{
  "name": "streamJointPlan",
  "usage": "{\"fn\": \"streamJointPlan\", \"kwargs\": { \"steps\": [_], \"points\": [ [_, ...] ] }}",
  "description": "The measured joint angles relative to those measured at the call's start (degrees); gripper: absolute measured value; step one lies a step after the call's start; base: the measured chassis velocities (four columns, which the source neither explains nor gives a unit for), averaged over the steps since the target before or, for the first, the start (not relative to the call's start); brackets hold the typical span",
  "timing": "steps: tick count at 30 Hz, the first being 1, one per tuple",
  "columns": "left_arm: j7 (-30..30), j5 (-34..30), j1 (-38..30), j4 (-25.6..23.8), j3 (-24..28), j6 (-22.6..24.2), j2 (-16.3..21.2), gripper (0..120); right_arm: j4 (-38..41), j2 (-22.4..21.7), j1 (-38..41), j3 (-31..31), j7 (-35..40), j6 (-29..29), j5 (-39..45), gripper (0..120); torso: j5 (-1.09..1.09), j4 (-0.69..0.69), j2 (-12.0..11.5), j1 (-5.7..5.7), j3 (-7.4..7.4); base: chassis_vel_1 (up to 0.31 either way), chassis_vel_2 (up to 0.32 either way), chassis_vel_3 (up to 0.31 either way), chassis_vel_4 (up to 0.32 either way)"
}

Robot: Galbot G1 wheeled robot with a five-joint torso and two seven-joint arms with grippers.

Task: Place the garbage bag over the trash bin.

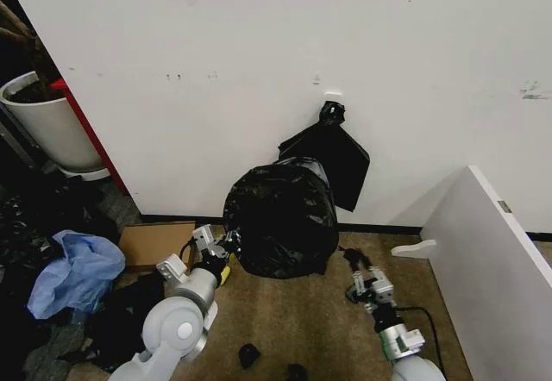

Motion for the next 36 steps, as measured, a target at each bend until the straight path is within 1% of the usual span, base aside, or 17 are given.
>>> {"fn": "streamJointPlan", "kwargs": {
  "steps": [3,5,7,9,12,13,14,16,17,20,21,24,27,28,32,35,36],
  "points": [
    [0.4,1.2,-0.2,1.0,0.7,-0.4,-0.4,0,5.2,-0.4,-3.1,-0.6,6.5,-3.6,3.7,48,0.01,-0.01,0.0,0.00,0.00,0.000,0.000,0.000,0.000],
    [0.8,2.7,-0.2,1.8,1.2,-1.2,-0.6,0,9.0,-0.5,-4.7,-1.0,8.3,-3.4,6.1,59,0.00,-0.01,0.0,0.00,0.00,0.000,0.000,0.000,0.000],
    [1.2,3.9,0.0,2.2,1.5,-1.8,-0.6,0,11.4,-0.5,-5.5,-1.2,7.8,-1.6,6.6,62,0.01,0.00,0.0,0.00,0.00,0.000,0.000,0.000,0.000],
    [1.7,5.7,0.3,2.9,1.9,-2.6,-0.5,0,15.3,-0.3,-6.8,-1.6,4.2,3.0,5.8,71,0.00,0.01,0.0,0.00,0.00,0.000,0.000,0.000,0.000],
    [3.3,9.7,0.1,4.9,2.8,-4.1,-0.7,0,19.6,0.1,-8.2,-3.1,-5.6,9.6,3.1,84,-0.01,0.01,0.0,0.00,0.00,0.000,0.000,0.000,0.000],
    [3.6,10.4,-0.1,5.3,3.0,-4.3,-1.0,0,20.2,0.2,-8.1,-3.7,-8.4,10.7,2.4,87,-0.01,0.01,0.0,0.00,0.00,0.000,0.000,0.000,0.000],
    [3.6,10.4,-0.1,5.3,3.0,-4.3,-1.0,0,20.2,0.2,-8.1,-3.7,-8.4,10.7,2.4,87,-0.01,0.01,0.0,0.00,0.00,0.000,0.000,0.000,0.000],
    [4.0,11.4,-0.5,6.1,3.4,-4.8,-1.8,0,21.0,0.4,-7.4,-5.2,-12.2,10.6,1.2,96,0.00,0.00,0.0,0.00,0.00,0.000,0.000,0.000,0.000],
    [4.1,11.6,-0.7,6.3,3.6,-5.0,-2.0,0,21.4,0.4,-6.8,-6.0,-12.6,9.5,1.0,95,0.00,0.00,0.0,0.00,0.00,0.000,0.000,0.000,0.000],
    [5.1,12.8,-1.1,7.3,4.3,-5.8,-2.5,0,22.4,-0.6,-4.5,-9.9,-11.4,3.3,1.5,84,0.00,0.01,0.0,0.00,0.00,0.000,0.000,0.000,0.000],
    [5.1,12.8,-1.1,7.3,4.3,-5.8,-2.5,0,22.4,-0.6,-4.5,-9.9,-11.4,3.3,1.5,84,0.00,0.01,0.0,0.00,0.00,0.000,0.000,0.000,0.000],
    [7.0,15.1,-1.4,8.8,4.9,-7.8,-3.2,0,23.5,-1.0,-0.8,-15.3,-5.7,-5.2,3.1,69,0.00,0.00,0.0,0.00,0.00,0.000,0.000,0.000,0.000],
    [7.9,16.2,-1.4,9.3,5.9,-8.7,-3.6,0,25.1,-0.9,1.9,-19.0,-0.1,-11.1,4.6,58,0.01,0.01,0.0,0.00,0.00,0.000,0.000,0.000,0.000],
    [7.9,16.2,-1.4,9.3,5.9,-8.7,-3.6,0,25.1,-0.9,1.9,-19.0,-0.1,-11.1,4.6,58,0.01,0.01,0.0,0.00,0.00,0.000,0.000,0.000,0.000],
    [8.3,17.1,-1.4,9.5,7.9,-9.0,-3.9,0,28.5,-0.6,5.2,-22.5,7.2,-22.6,7.8,41,0.00,0.01,0.0,0.00,0.00,0.000,0.000,0.000,0.000],
    [8.5,17.3,-1.4,9.3,8.9,-9.2,-3.9,0,29.4,-0.1,6.2,-23.0,10.8,-28.8,9.6,30,0.00,0.00,0.0,0.00,0.00,0.000,0.000,0.000,0.000],
    [8.5,17.3,-1.4,9.3,8.9,-9.2,-3.9,0,29.4,-0.1,6.2,-23.0,10.8,-28.8,9.6,30,0.00,0.00,0.0,0.00,0.00,0.000,0.000,0.000,0.000]
  ]
}}
